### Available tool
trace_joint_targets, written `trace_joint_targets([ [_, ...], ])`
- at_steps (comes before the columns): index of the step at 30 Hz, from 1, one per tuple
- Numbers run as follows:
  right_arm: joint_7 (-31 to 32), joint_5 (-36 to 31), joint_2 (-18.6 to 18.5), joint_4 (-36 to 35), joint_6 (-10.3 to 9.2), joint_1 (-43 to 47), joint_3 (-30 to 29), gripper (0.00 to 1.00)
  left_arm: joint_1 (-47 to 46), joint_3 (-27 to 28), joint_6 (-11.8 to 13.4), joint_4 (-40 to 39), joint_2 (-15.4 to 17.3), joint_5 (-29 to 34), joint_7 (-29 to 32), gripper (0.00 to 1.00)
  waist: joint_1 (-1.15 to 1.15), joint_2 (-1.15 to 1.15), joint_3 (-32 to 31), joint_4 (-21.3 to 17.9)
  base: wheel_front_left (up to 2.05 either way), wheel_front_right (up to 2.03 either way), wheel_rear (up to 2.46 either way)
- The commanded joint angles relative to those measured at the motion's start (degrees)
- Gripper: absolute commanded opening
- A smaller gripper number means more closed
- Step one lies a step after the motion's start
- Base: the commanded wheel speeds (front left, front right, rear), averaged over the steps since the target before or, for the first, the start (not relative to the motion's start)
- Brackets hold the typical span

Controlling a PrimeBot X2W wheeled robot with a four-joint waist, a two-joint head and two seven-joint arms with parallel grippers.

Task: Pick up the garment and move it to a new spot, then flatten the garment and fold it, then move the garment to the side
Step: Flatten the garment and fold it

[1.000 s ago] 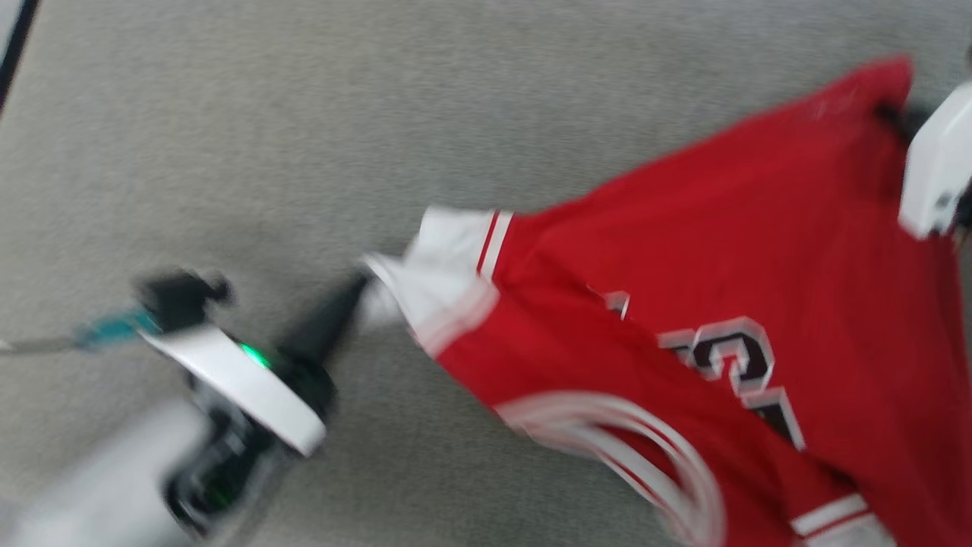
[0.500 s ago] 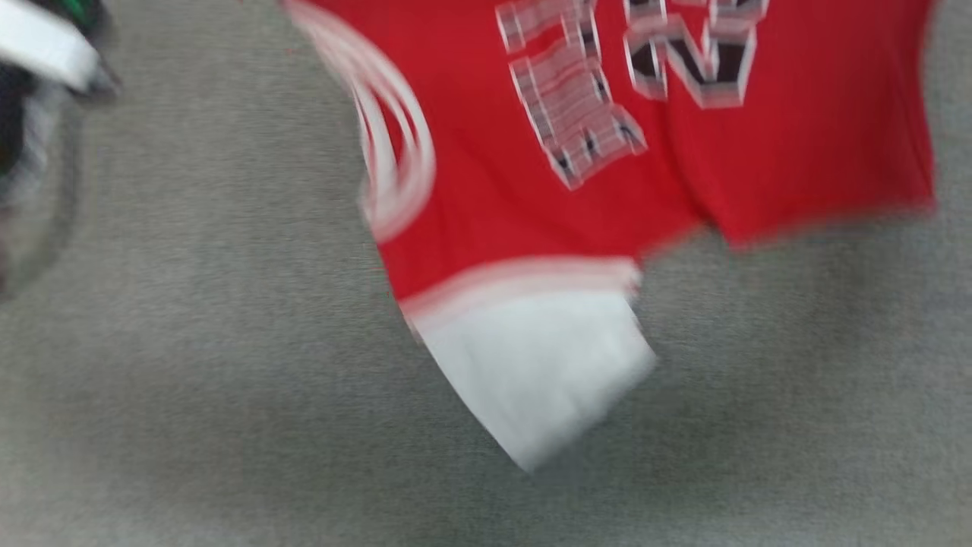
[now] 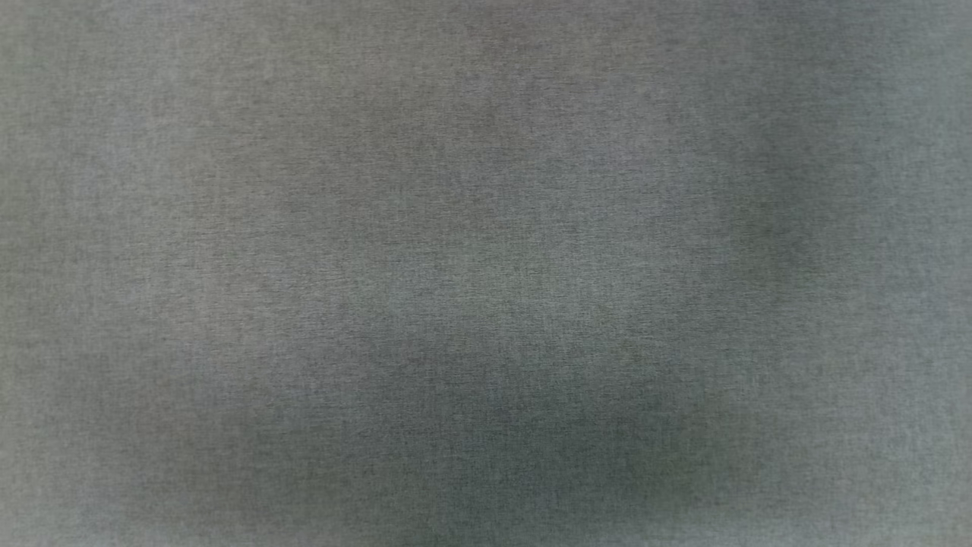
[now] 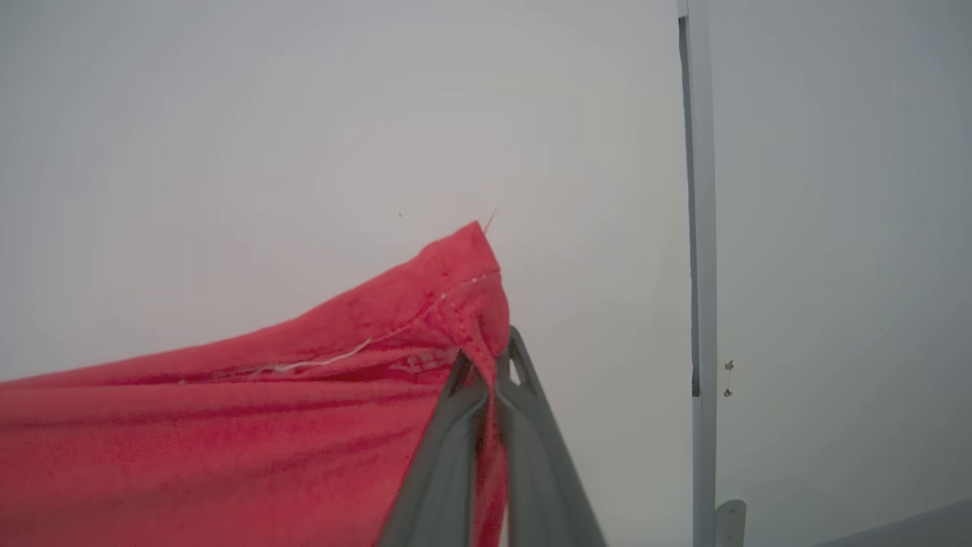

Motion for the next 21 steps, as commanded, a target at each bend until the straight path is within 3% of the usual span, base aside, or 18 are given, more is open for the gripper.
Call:
trace_joint_targets([
  [1,-0.37,0.10,-1.27,0.94,-0.60,1.73,-0.97,0.00,2.07,0.26,0.31,0.10,1.46,-0.12,-0.02,0.00,0.00,0.00,-0.01,0.15,0.00,0.00,0.00],
  [6,0.47,1.55,-2.60,3.44,-0.55,6.69,1.01,0.00,10.99,-0.59,0.28,-4.82,1.71,-3.53,1.08,0.00,0.00,0.00,-0.18,0.66,0.00,0.00,0.00],
  [12,1.62,8.25,-4.33,1.73,-0.49,18.11,7.03,0.00,28.98,-0.18,0.24,-13.40,0.68,-7.17,-0.11,0.00,0.00,0.00,-1.68,1.92,0.00,0.00,0.00],
  [16,3.99,15.43,-5.87,-4.68,-0.47,30.08,11.89,0.00,42.12,-0.49,0.23,-19.47,-0.64,-8.54,0.18,0.00,0.00,0.00,-3.39,2.59,0.00,0.00,0.00],
  [17,5.69,18.59,-7.11,-9.22,-0.47,37.33,13.20,0.00,48.29,-0.84,0.23,-23.16,-0.90,-8.06,0.51,0.00,0.00,0.00,-4.45,3.05,0.00,0.00,0.00],
  [21,9.85,24.09,-8.41,-19.16,-0.38,52.04,13.37,0.00,59.29,-1.34,0.23,-27.95,-0.38,-5.97,-0.28,0.00,0.00,0.00,-6.94,3.80,0.00,0.00,0.00],
])
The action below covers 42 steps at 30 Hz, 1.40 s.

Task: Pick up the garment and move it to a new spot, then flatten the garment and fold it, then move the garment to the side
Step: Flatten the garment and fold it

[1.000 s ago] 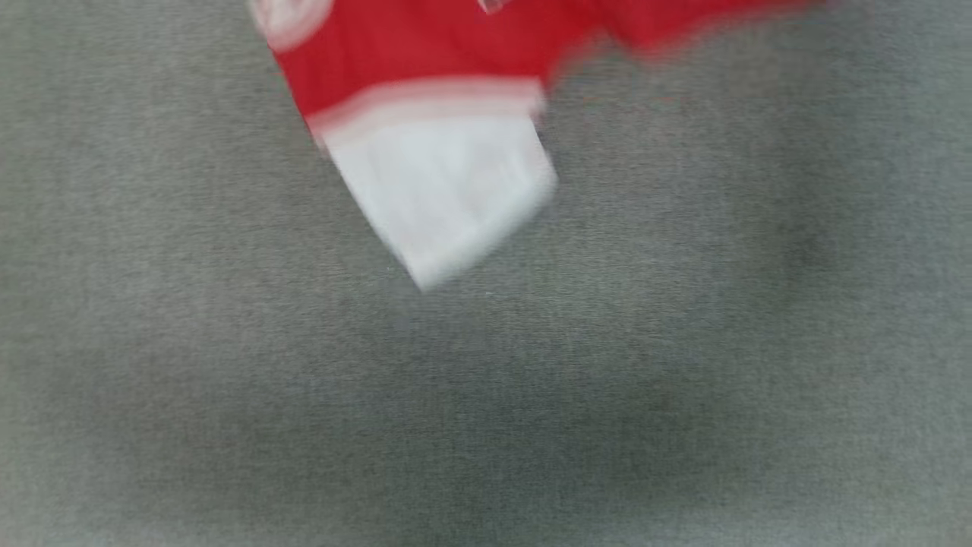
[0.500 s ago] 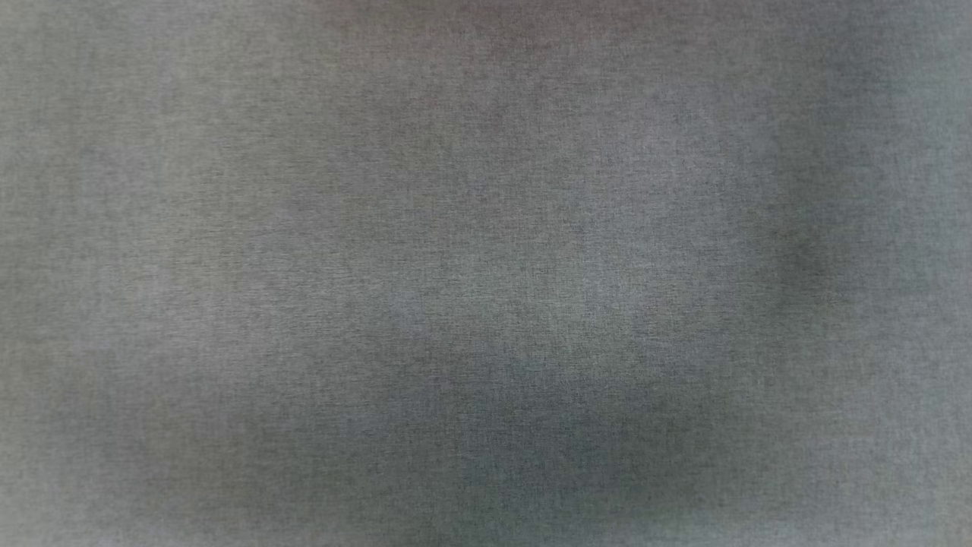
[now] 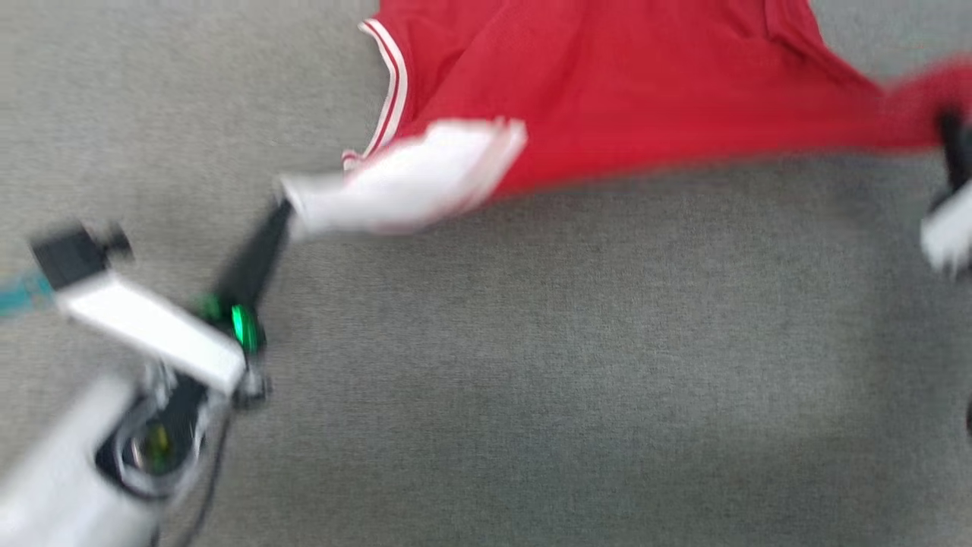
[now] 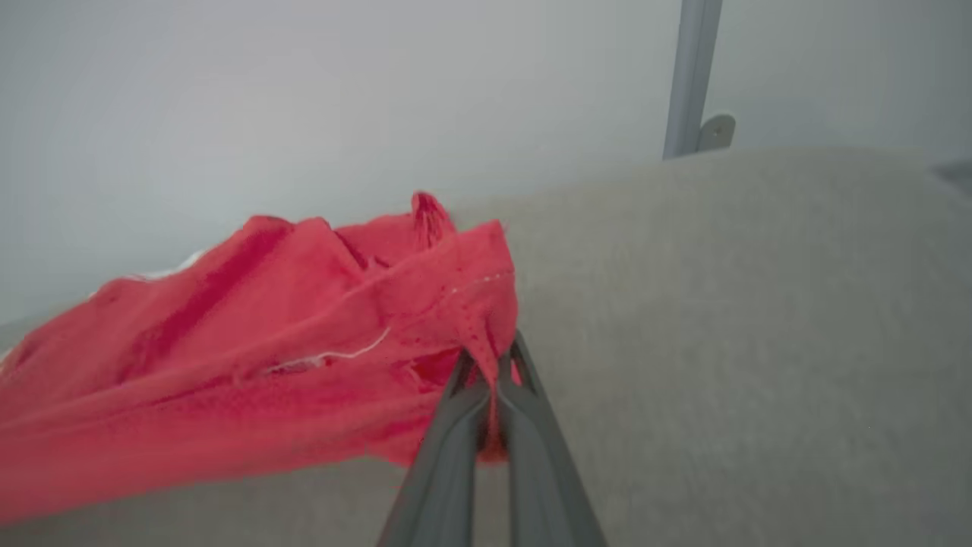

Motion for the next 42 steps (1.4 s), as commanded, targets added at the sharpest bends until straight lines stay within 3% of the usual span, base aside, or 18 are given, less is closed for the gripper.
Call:
trace_joint_targets([
  [1,2.44,2.92,-0.44,-5.79,-0.08,7.79,-0.09,0.00,4.98,-0.05,0.13,-2.03,0.41,1.78,-0.99,0.00,0.00,0.00,-2.24,1.01,0.00,0.00,0.00],
  [2,2.44,2.92,-0.44,-5.79,-0.08,7.79,-0.09,0.00,4.98,-0.05,0.13,-2.03,0.41,1.78,-0.99,0.00,0.00,0.00,-2.24,1.01,0.00,0.00,0.00],
  [5,6.37,6.75,-0.50,-14.07,-0.07,19.01,-1.56,0.00,11.18,-0.68,0.13,-5.33,0.79,3.03,-1.68,0.00,0.00,0.00,-3.93,1.88,0.00,0.00,0.00],
  [10,11.27,9.66,2.18,-25.90,-0.06,33.22,-6.07,0.00,19.43,-1.06,0.13,-10.68,2.46,4.74,-2.69,0.00,0.00,0.00,-5.40,2.78,0.00,0.00,0.00],
  [20,16.76,12.08,6.95,-37.81,-0.06,45.16,-10.82,0.00,31.80,0.32,0.13,-20.03,7.34,8.38,-4.27,0.00,0.00,0.00,-6.49,2.44,0.00,0.00,0.00],
  [25,17.39,11.15,7.59,-37.42,-0.06,41.46,-11.24,0.00,26.08,0.47,0.13,-19.98,7.86,8.42,-2.46,0.00,0.00,0.00,-5.38,1.93,0.00,0.00,0.00],
  [30,17.09,9.48,7.21,-33.76,-0.06,34.62,-9.88,0.00,15.89,0.45,0.13,-17.06,8.04,7.55,3.79,0.00,0.00,0.00,-2.80,0.91,0.00,0.00,0.00],
  [35,16.71,7.46,6.76,-29.22,-0.06,26.62,-8.10,0.00,5.18,1.93,0.13,-12.60,5.41,4.16,9.40,0.00,0.00,0.00,-0.20,-0.22,0.00,0.00,0.00],
  [42,14.67,5.26,7.13,-22.92,-0.05,18.30,-4.71,0.00,-2.56,4.69,0.13,-2.79,3.00,2.80,15.38,0.00,0.00,0.00,2.51,-1.82,0.00,0.00,0.00],
])
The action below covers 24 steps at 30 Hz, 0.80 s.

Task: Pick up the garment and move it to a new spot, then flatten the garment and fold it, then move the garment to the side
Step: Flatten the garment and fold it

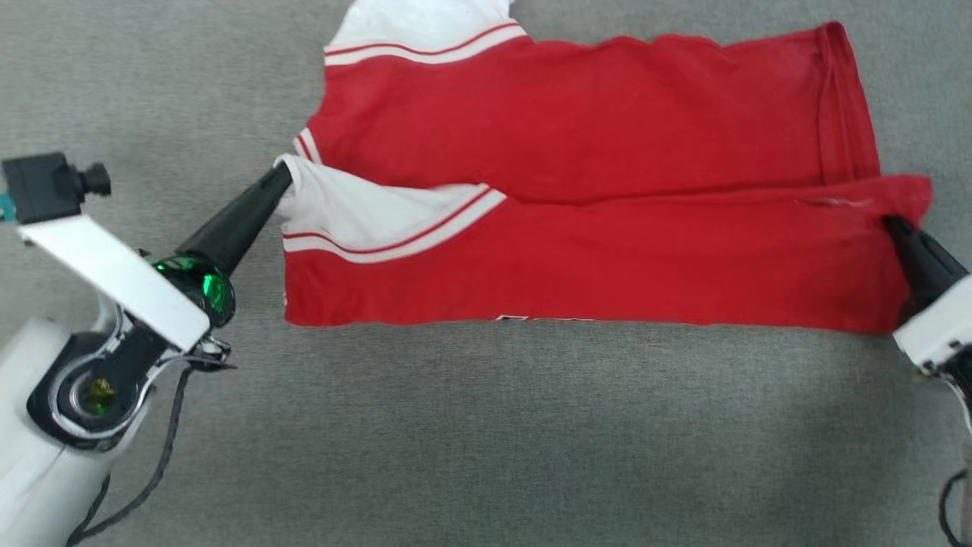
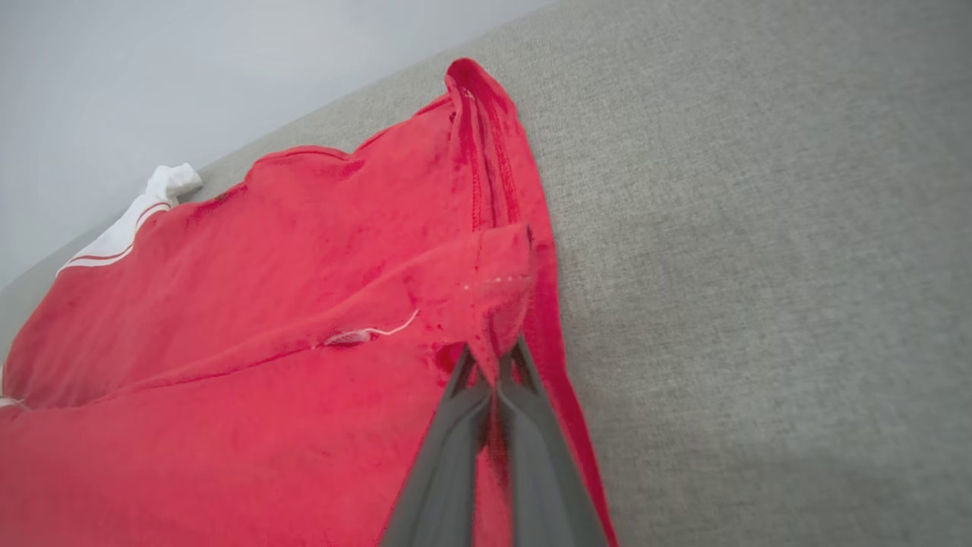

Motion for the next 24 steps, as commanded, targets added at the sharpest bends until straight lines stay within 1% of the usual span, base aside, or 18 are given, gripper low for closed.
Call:
trace_joint_targets([
  [1,-0.90,-0.30,0.02,1.28,-0.02,-1.52,0.55,0.00,-1.08,0.19,0.13,1.47,-0.33,0.43,1.01,0.00,0.00,0.00,0.93,-0.73,0.00,0.00,0.00],
  [5,-2.71,-0.43,0.21,3.95,-0.02,-3.63,1.68,0.00,-1.60,0.86,0.13,4.51,-1.08,1.30,1.35,0.00,0.00,0.00,1.61,-1.25,0.00,0.00,0.00],
  [10,-5.88,-1.68,0.06,8.60,-0.02,-5.37,3.59,0.00,-1.71,2.02,0.13,8.91,-2.52,2.08,0.10,0.00,0.00,0.00,2.16,-1.32,0.00,0.00,0.00],
  [15,-8.87,-2.76,-0.11,12.19,-0.02,-6.37,5.54,0.00,-2.29,1.59,0.13,11.90,-3.32,3.24,-0.33,0.00,0.00,0.00,2.14,-1.54,0.00,0.00,0.00],
  [16,-9.26,-2.75,0.01,12.65,-0.02,-6.61,5.97,0.12,-2.37,1.39,0.13,12.54,-3.11,3.84,-0.38,0.04,0.00,0.00,2.02,-1.63,0.00,0.00,0.00],
  [17,-9.75,-2.87,-0.15,12.96,-0.02,-6.92,6.38,0.36,-2.62,0.80,0.13,12.86,-2.77,4.83,-0.49,0.40,0.00,0.00,1.87,-1.74,0.00,0.00,0.00],
  [18,-10.21,-3.11,-0.54,13.19,-0.02,-7.08,6.54,0.98,-2.80,0.18,0.13,12.89,-2.72,5.70,-0.96,0.96,0.00,0.00,1.63,-1.78,0.00,0.00,0.00],
  [19,-10.79,-3.18,-0.90,13.31,-0.02,-7.22,6.65,1.00,-2.89,-0.64,0.13,12.78,-2.49,6.59,-0.96,1.00,0.00,0.00,1.34,-1.78,0.00,0.00,0.00],
  [21,-11.82,-3.23,-1.39,13.05,-0.02,-7.29,6.48,1.00,-3.21,-2.50,0.13,12.04,-1.06,8.71,-1.84,1.00,0.00,0.00,0.66,-1.74,0.00,0.00,0.00],
  [22,-12.43,-3.14,-1.90,12.28,-0.02,-6.88,6.27,1.00,-3.64,-4.82,0.13,10.98,0.97,11.48,-3.13,1.00,0.00,0.00,-0.18,-1.68,0.00,0.00,0.00],
  [24,-12.98,-3.13,-2.66,11.19,-0.02,-5.91,5.69,1.00,-4.40,-7.34,0.13,10.11,3.88,15.18,-4.97,1.00,0.00,0.00,-1.13,-1.44,0.00,0.00,0.00],
])
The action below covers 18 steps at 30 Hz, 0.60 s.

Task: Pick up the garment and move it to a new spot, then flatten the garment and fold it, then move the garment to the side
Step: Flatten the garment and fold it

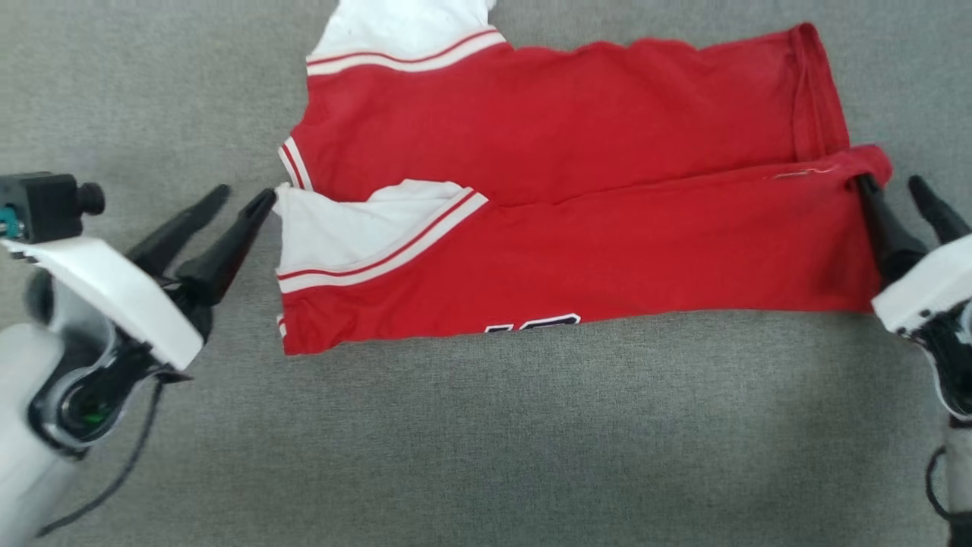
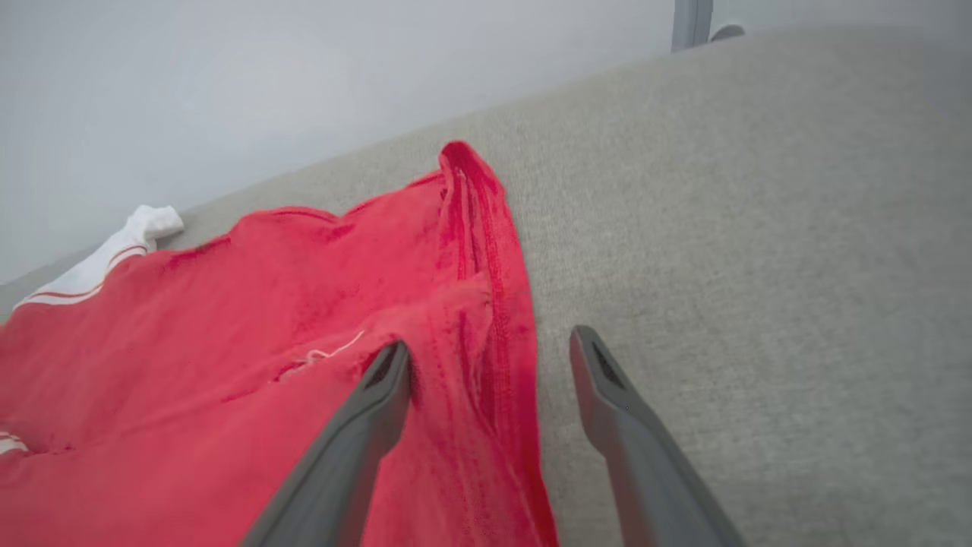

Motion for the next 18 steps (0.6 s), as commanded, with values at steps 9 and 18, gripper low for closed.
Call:
trace_joint_targets([
  [9,0.52,-0.15,-0.73,-6.82,-0.02,6.19,-2.17,1.00,-1.37,-10.49,0.13,-7.19,9.28,0.78,4.06,1.00,0.00,0.00,-3.90,1.21,0.00,0.00,0.00],
  [18,1.52,-1.19,1.18,-11.43,-0.02,6.71,-2.11,1.00,-2.60,-16.54,0.13,-2.48,9.08,-3.58,14.65,1.00,0.00,0.00,-2.39,-1.60,0.00,0.00,0.00],
])
